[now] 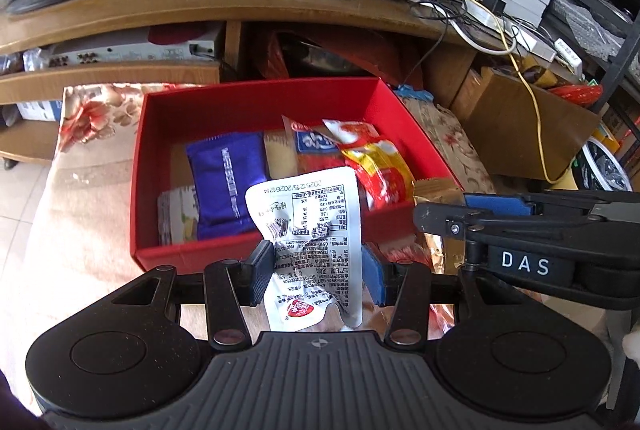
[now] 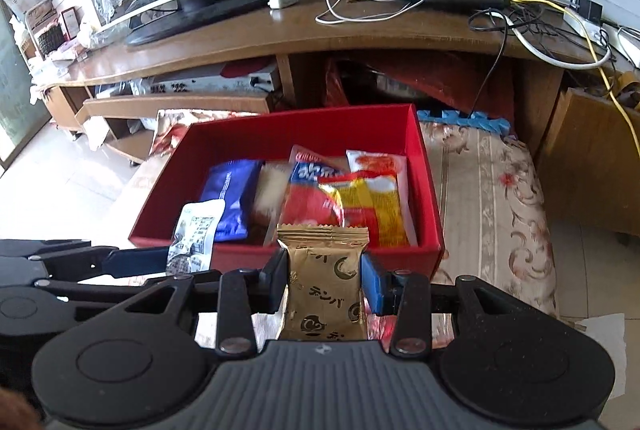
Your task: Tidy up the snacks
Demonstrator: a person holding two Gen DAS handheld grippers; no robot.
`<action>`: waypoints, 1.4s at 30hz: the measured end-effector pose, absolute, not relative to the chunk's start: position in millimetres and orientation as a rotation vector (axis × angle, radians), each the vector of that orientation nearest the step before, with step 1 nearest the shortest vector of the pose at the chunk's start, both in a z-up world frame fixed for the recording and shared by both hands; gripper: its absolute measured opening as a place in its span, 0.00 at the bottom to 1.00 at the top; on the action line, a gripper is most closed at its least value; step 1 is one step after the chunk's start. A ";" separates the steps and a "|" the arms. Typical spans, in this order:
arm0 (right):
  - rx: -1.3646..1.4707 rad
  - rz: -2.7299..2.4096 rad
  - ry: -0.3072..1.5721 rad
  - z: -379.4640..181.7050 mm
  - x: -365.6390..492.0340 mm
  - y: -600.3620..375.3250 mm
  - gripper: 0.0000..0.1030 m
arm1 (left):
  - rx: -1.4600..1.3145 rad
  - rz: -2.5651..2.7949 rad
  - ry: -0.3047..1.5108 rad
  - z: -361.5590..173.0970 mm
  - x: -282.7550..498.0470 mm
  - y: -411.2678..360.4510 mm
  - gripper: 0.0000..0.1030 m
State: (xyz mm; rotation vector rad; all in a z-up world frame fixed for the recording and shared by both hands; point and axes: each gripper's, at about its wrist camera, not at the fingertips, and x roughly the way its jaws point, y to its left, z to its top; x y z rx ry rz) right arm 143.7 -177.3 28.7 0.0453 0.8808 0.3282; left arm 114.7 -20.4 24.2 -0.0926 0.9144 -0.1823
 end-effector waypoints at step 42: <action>0.062 0.341 0.884 9.4 219.6 -162.6 0.37 | -0.018 -0.123 0.919 7.3 184.2 -23.5 0.53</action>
